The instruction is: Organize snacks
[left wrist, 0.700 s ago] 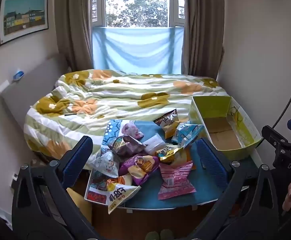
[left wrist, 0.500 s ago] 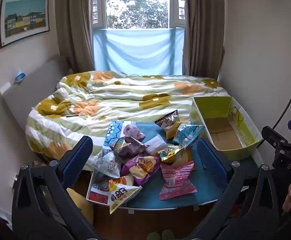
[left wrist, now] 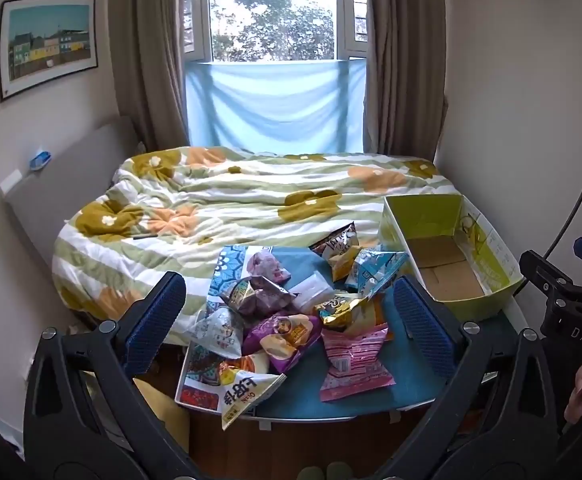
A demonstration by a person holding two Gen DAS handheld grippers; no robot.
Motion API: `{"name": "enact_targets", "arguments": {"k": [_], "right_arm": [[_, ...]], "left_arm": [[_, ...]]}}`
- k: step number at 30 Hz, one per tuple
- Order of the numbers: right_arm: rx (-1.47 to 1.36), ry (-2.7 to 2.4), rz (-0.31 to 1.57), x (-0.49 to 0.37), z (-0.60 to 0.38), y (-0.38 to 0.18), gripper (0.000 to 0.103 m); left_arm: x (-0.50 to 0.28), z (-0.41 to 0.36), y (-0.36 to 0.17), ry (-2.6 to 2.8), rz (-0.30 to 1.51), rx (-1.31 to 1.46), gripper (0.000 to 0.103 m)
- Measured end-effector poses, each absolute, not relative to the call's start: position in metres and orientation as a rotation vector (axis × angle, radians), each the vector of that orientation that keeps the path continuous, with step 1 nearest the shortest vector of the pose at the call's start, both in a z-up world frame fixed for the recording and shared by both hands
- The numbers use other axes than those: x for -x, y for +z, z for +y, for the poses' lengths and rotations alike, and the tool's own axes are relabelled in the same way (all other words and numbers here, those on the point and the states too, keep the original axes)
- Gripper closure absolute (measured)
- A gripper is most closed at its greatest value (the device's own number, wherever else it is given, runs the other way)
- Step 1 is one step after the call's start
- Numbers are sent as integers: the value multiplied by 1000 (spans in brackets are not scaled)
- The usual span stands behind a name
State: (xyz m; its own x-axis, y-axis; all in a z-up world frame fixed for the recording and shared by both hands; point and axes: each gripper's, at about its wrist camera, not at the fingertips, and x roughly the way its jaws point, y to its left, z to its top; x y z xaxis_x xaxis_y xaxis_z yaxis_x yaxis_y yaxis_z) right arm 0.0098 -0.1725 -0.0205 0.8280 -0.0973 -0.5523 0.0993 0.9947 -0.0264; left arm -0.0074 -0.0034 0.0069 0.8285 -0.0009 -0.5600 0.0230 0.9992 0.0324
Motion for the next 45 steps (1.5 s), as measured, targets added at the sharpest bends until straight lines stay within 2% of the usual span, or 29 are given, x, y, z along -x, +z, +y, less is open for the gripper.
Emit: {"name": "enact_targets", "arguments": {"k": [45], "right_arm": [[-10, -116, 591, -8, -170, -24, 0]], "left_arm": [[8, -3, 4, -18, 600, -47, 0]]}}
